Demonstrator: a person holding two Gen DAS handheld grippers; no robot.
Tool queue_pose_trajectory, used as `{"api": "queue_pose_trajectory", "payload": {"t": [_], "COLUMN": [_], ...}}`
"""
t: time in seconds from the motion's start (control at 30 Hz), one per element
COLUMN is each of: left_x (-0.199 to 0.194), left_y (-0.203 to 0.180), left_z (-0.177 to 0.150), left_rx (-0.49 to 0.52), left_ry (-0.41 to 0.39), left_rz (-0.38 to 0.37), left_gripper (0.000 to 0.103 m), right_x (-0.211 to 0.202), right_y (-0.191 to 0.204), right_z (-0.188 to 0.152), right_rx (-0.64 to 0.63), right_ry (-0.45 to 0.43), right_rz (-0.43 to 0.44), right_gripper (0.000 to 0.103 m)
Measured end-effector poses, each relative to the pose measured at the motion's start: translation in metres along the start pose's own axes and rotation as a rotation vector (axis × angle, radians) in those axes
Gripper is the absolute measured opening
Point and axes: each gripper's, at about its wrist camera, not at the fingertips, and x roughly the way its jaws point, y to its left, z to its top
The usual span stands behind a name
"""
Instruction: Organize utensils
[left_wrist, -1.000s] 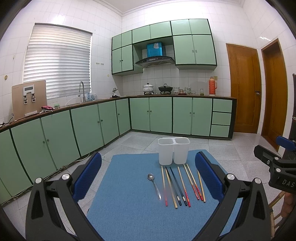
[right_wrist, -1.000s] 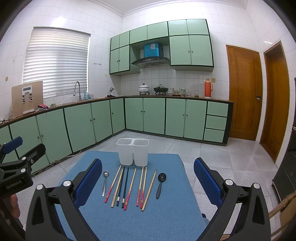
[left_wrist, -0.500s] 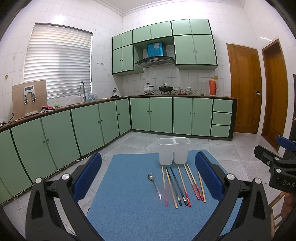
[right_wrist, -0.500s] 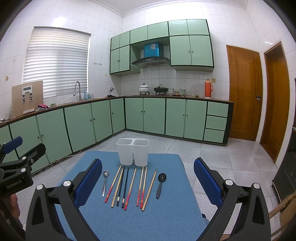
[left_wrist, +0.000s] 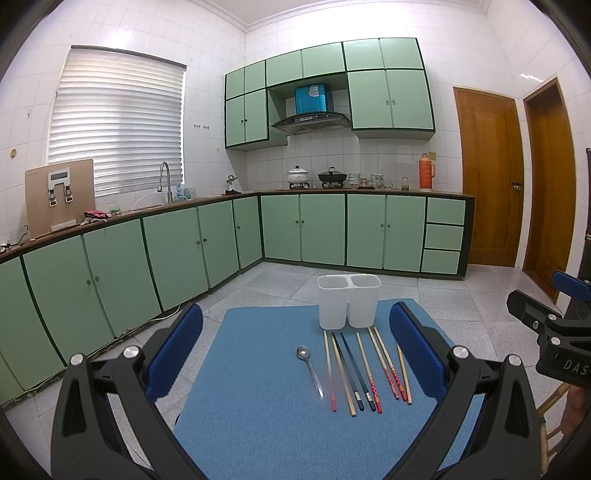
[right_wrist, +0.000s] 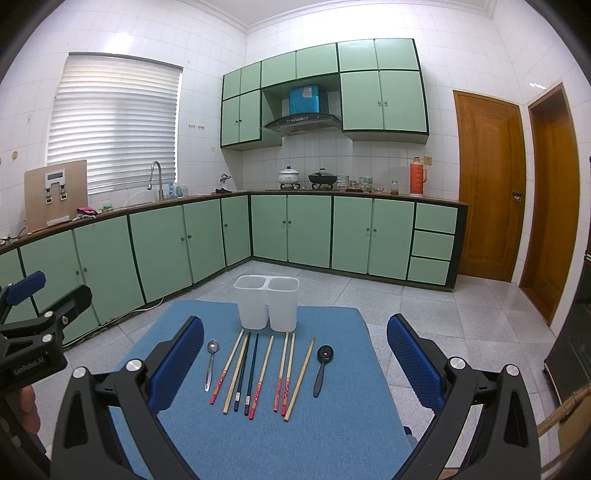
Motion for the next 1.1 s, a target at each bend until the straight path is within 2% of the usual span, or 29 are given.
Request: {"api": "queue_pose_trajectory", "payload": {"t": [0.7,0.9,1.1], "left_x": [0.000,0.002,0.010], "left_y": [-0.001,0.010,0.017], "left_z": [-0.002,-0.003,-0.002], "left_rx": [0.002,-0.001,-0.002], "left_ry": [0.000,0.006,0.030], "left_rz": [0.000,0.003,0.007], "left_gripper": [0.098,0.098,0.098], "right_x": [-0.001,0.000,0.016], "right_y": [-0.001,-0.001,0.005], "right_z": [0.001,-0.001,-0.005], "right_rx": [0.000,0.001,0.002], "right_ry": [0.002,0.004,0.021], "right_rz": [-0.001,-0.002,-0.010], "right_gripper": [0.097,0.097,0.097]}}
